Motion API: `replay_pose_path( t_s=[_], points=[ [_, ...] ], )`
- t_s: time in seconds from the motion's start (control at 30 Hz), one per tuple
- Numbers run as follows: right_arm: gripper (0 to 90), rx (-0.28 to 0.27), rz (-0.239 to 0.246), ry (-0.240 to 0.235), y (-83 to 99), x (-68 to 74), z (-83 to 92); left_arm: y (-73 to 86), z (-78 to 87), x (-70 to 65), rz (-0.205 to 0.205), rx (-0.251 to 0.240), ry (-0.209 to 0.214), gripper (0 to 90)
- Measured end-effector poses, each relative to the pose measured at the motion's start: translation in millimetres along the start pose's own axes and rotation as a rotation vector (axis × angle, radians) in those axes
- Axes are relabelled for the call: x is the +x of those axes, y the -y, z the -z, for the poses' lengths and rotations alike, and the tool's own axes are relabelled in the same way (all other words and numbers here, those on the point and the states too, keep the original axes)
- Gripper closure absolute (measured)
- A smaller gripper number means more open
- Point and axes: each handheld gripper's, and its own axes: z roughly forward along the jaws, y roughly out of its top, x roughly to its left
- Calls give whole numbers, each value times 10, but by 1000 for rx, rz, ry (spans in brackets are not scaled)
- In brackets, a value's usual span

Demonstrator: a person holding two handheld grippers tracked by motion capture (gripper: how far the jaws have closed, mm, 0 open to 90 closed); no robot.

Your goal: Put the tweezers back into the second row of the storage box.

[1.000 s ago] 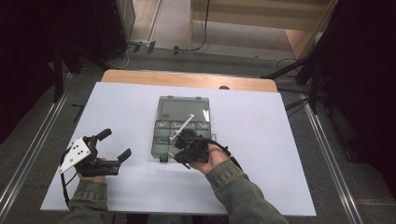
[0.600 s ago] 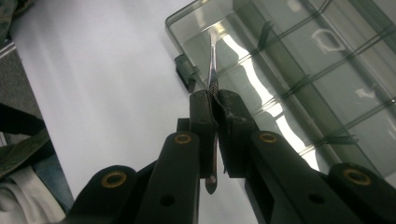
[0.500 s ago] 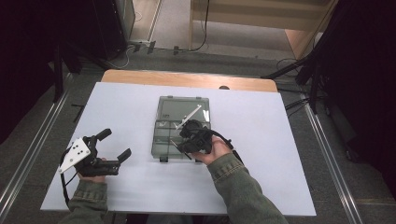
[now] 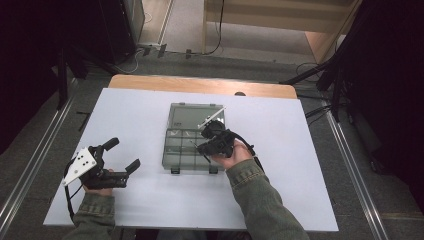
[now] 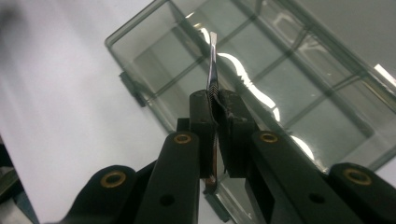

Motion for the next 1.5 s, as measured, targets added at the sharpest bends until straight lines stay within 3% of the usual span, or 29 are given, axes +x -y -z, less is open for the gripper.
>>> replay_pose_path(
  t_s=[0.27,0.37,0.47,0.67,0.7,0.77,0.93,1.13,1.17,1.3,1.5],
  points=[
    [868,6,9,19,10,-79,-23,1,-2,3,2,1,1,0],
    [868,20,50,13,16,-83,-61,2,-3,3,2,1,1,0],
    [868,37,90,40,19,-58,-100,3,-5,2,1,2,1,0],
    [859,42,162,50,15,-13,-157,2,-3,3,1,1,0,0],
    [849,41,181,47,17,-1,-161,2,-3,3,2,2,0,0],
    [722,25,225,52,25,36,-170,2,-3,2,1,1,1,0],
    [618,-1,297,64,37,127,-169,2,-2,1,0,2,0,0],
    [484,5,271,117,41,162,-158,3,-2,0,0,4,1,0],
    [421,6,262,149,55,174,-146,3,-1,0,-1,4,1,0],
    [225,3,185,160,103,136,-118,2,-1,-3,-1,3,1,0],
    [5,-88,95,189,231,21,-13,4,-3,-4,-5,8,0,0]
  ],
)
